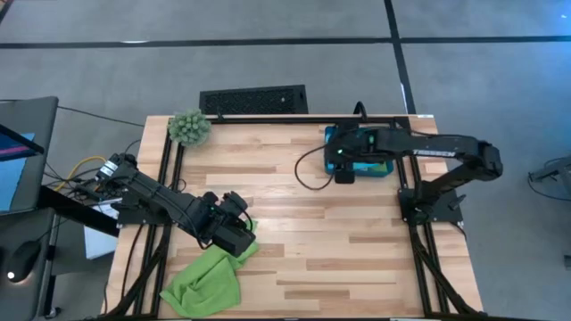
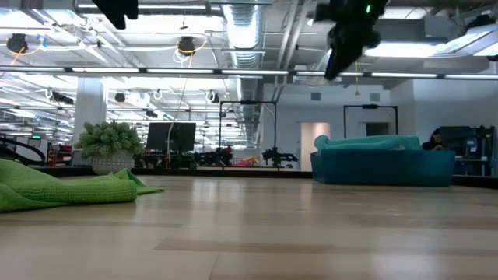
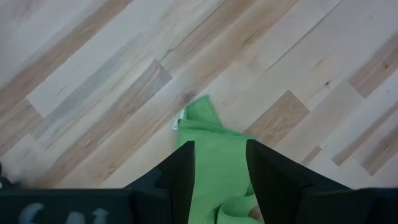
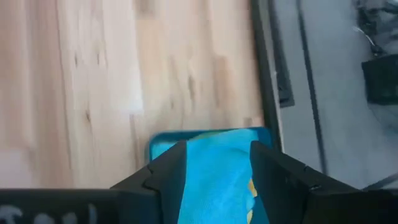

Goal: Fold microfiber towels
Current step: Fold the green microfiber cloth

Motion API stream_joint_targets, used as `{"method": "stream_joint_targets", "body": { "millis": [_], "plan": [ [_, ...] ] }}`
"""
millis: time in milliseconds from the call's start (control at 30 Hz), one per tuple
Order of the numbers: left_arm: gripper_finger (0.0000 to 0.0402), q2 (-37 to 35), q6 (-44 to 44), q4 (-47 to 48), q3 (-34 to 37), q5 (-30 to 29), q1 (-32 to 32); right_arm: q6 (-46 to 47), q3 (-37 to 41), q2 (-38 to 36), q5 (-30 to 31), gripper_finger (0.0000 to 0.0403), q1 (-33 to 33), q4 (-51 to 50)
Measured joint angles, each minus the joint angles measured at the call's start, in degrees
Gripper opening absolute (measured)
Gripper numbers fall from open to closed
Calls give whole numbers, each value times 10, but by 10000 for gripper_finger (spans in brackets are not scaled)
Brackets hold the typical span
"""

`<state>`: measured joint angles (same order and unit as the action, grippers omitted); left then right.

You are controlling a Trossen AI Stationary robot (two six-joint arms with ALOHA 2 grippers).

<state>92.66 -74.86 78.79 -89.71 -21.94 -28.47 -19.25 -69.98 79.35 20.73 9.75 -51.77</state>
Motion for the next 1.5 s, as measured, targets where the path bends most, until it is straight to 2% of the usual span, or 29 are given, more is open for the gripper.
{"method": "stream_joint_targets", "body": {
  "millis": [167,333,567,633,767,900,1000,1167,1300,1500],
  "plan": [
    [137,0,-53,27,0,19,-10,87,-60,-49,-44,198,-10,-47],
    [137,0,-130,40,0,63,-43,160,-68,-83,-163,193,-40,-31],
    [137,2,-298,29,0,132,-112,208,-68,-65,-267,175,-92,7],
    [137,2,-343,9,0,130,-136,208,-68,-44,-294,170,-107,35],
    [137,2,-427,-27,0,84,-183,208,-68,14,-323,163,-127,103],
    [137,13,-487,-24,0,63,-210,220,-68,76,-346,159,-140,197],
    [137,27,-492,-17,0,72,-222,242,-68,126,-348,157,-143,268],
    [137,37,-491,-18,0,91,-226,223,-68,208,-348,157,-142,376],
    [137,38,-493,-19,0,91,-226,246,-68,279,-381,157,-138,456],
    [137,38,-499,-20,0,91,-225,154,-69,365,-383,152,-142,539]
  ]
}}
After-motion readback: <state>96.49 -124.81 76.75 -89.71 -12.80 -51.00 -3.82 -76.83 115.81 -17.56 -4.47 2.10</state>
